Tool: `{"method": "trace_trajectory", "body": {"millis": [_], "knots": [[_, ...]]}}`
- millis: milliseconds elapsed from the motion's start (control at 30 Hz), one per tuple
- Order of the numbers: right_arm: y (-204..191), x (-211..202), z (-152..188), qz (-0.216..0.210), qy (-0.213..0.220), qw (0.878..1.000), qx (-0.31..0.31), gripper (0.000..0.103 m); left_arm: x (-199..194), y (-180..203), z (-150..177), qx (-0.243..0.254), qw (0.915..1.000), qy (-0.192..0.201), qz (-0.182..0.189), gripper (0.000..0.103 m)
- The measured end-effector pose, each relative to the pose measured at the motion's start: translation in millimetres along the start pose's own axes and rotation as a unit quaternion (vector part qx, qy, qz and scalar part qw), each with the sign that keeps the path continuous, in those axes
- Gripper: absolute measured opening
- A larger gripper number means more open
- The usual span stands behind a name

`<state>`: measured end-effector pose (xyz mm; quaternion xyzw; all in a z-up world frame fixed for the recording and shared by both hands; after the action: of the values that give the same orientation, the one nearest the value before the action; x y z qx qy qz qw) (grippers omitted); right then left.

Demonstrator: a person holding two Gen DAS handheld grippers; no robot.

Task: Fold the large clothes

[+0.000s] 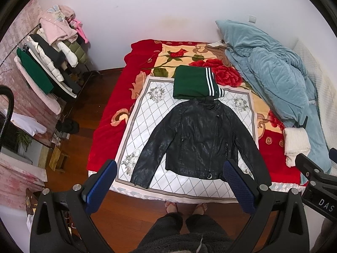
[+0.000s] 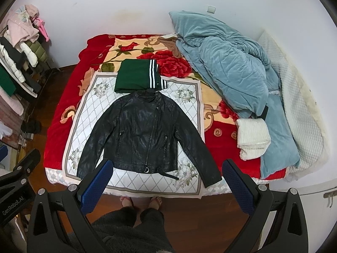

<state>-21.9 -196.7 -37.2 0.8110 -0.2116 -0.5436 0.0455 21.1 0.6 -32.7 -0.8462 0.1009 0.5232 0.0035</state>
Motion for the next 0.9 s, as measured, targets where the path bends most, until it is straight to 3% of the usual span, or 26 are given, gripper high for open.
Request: {"method": "trace_trajectory", "body": {"millis": [900], "knots": [[-13.2, -1.3, -6.0, 0.001, 0.002, 1.0, -0.004, 0.103, -0.5, -1.0, -2.5, -0.002, 1.0, 0.002, 0.002, 0.103]]}}
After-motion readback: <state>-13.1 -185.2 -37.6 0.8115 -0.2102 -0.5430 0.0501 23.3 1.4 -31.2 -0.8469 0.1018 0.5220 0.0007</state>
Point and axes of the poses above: each gripper's, at about its wrist camera, not at the fingertips, and x roughly the way its jaws point, y to its right, z to its underside, the point moved 4 cm from there along x, roughly the way its jaws point, and after that the axes turned 11 degrees about z, right-handed, at the moved point
